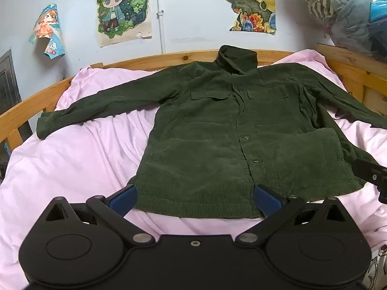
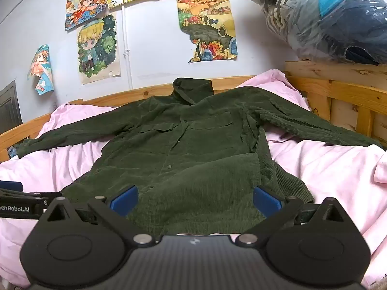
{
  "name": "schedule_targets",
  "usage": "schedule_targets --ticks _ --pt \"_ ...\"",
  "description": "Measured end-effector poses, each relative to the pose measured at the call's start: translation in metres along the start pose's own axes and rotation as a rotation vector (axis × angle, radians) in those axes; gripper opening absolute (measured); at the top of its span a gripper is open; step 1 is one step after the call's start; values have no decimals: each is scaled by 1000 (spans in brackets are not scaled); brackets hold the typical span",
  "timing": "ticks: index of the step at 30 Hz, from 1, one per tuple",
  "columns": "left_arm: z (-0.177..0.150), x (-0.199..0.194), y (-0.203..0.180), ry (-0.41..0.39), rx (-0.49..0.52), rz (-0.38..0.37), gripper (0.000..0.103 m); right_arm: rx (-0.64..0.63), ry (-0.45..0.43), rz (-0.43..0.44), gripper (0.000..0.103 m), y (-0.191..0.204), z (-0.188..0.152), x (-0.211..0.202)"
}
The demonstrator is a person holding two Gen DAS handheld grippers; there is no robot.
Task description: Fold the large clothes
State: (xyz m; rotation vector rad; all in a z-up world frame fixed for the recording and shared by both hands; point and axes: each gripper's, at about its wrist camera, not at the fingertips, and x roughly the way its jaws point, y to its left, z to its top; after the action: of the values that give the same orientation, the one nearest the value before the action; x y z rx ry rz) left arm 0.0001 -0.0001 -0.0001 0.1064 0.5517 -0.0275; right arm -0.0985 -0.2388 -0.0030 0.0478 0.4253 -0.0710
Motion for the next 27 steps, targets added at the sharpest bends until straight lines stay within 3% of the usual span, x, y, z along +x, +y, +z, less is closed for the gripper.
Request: schedule_targets --ticks 27 --pt "3 -4 -13 -10 3 -3 102 7 5 -6 103 2 4 -2"
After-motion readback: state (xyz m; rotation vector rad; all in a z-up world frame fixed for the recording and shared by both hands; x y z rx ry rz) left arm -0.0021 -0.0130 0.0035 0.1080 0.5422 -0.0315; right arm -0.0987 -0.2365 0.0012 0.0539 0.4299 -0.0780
